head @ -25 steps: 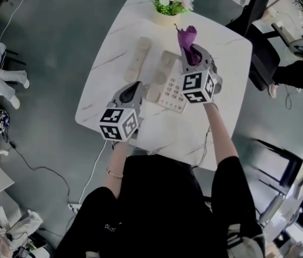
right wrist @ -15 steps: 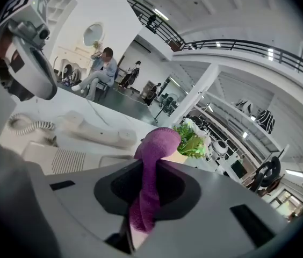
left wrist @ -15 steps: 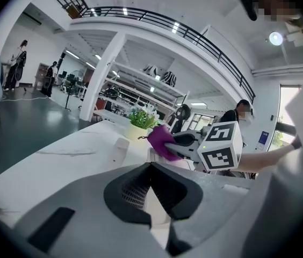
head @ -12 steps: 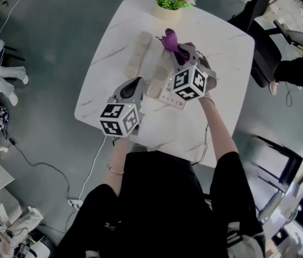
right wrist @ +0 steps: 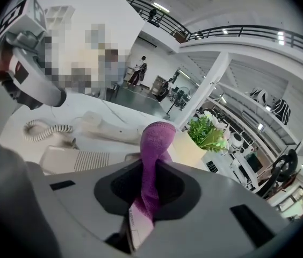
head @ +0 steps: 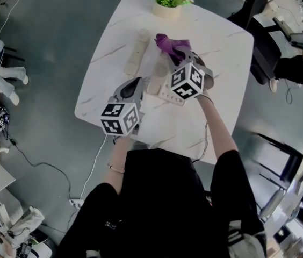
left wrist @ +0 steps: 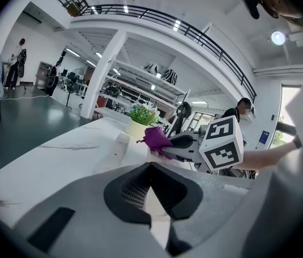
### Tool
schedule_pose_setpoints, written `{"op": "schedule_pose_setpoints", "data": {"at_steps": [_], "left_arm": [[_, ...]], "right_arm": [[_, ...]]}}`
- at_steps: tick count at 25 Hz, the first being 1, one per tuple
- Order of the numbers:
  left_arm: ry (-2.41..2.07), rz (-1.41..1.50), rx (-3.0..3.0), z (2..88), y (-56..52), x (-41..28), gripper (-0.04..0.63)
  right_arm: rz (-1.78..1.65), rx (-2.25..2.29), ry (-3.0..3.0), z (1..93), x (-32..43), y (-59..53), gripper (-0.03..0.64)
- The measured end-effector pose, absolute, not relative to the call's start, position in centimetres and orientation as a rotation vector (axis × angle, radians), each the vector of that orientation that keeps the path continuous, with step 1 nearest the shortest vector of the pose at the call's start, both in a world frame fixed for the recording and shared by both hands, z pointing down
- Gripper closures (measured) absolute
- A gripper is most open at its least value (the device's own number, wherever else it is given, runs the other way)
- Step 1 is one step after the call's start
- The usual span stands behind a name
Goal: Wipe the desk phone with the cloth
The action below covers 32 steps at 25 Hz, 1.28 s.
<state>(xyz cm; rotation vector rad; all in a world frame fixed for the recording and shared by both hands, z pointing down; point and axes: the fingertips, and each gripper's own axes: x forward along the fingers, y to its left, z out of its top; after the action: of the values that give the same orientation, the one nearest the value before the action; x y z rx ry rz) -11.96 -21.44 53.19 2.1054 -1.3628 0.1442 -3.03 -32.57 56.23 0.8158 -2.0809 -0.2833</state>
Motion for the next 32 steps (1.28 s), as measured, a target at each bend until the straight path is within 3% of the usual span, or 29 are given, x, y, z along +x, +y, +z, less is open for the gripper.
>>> {"op": "schedule_pose_setpoints", "data": {"at_steps": [32], "left_arm": [[-1.369, 0.182, 2.099, 54.1, -17.7, -12.4, 0.598]], "right_arm": [[-0.186, 0.674, -2.082, 57.8, -4.8, -26.1, 0.578]]}}
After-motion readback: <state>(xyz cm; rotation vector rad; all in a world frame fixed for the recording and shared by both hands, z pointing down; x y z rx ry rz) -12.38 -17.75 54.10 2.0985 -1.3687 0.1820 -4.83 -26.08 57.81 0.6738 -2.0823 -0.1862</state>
